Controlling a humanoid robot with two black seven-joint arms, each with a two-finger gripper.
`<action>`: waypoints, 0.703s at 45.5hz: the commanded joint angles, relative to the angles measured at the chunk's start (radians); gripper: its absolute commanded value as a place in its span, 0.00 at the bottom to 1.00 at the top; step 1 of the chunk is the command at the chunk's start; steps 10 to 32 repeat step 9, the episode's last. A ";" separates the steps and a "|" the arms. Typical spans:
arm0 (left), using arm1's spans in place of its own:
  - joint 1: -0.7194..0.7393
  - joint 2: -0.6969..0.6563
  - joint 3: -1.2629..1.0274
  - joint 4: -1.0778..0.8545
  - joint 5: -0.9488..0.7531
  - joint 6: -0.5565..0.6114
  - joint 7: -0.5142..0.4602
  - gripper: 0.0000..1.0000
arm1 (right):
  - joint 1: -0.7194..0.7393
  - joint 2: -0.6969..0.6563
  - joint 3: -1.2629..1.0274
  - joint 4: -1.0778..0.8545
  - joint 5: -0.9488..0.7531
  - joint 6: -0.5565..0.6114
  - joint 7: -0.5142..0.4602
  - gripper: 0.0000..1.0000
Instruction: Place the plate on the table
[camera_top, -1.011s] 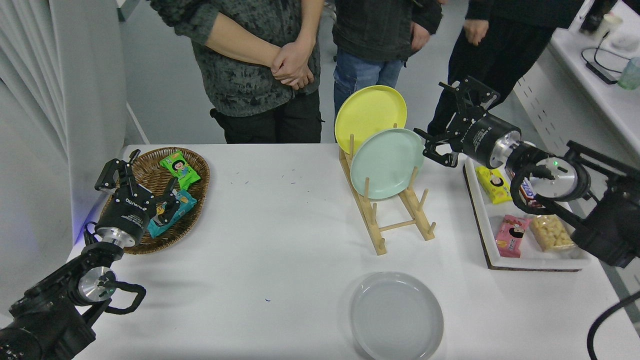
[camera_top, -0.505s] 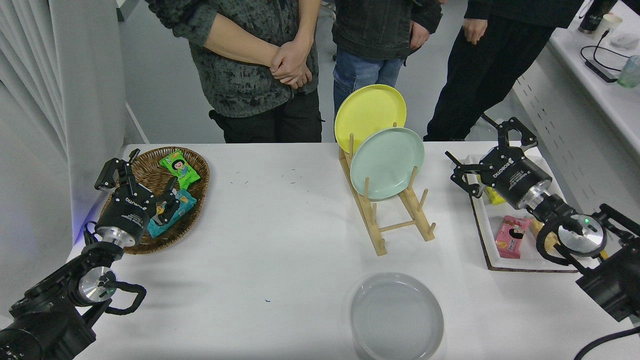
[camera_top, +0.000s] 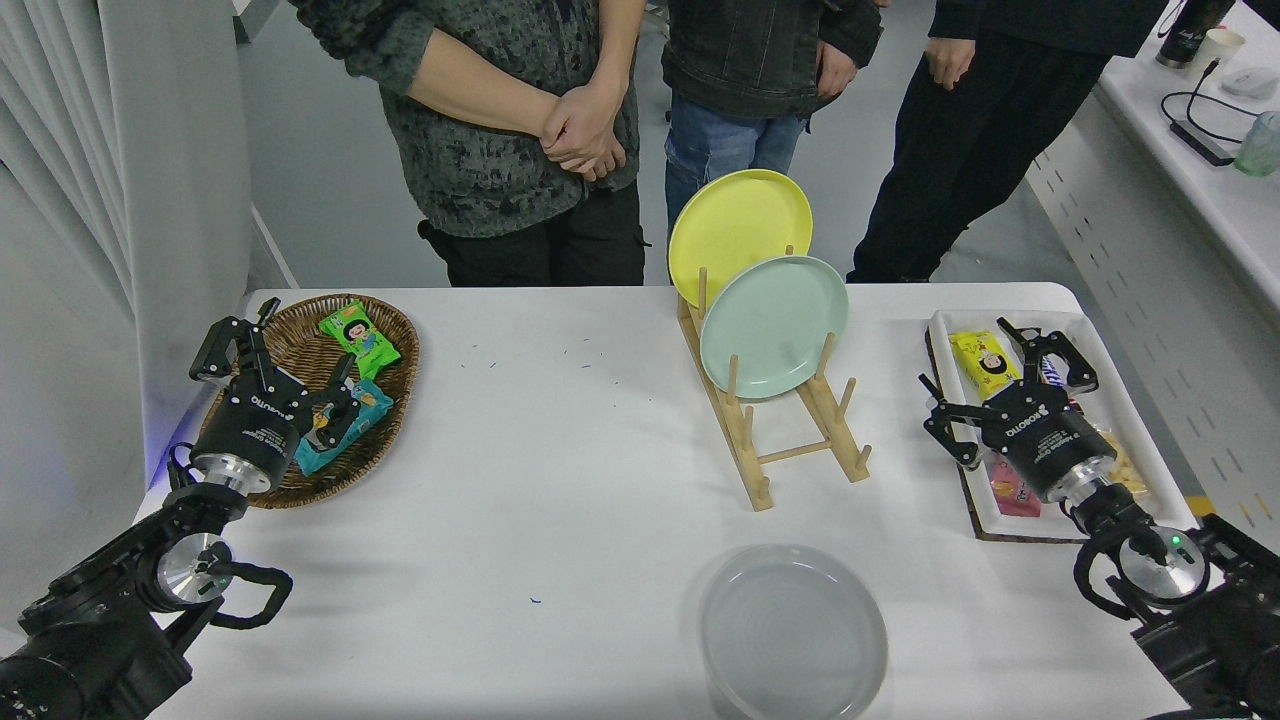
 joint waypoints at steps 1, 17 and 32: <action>0.000 0.000 0.001 0.000 0.000 0.000 0.000 0.98 | 0.023 -0.036 0.045 -0.012 -0.001 0.022 0.000 0.99; 0.000 0.000 0.000 0.000 0.000 0.000 0.000 0.98 | 0.026 -0.027 0.041 -0.014 -0.004 0.020 0.000 0.99; 0.000 0.000 0.000 0.000 0.000 0.000 0.000 0.98 | 0.026 -0.027 0.041 -0.014 -0.004 0.020 0.000 0.99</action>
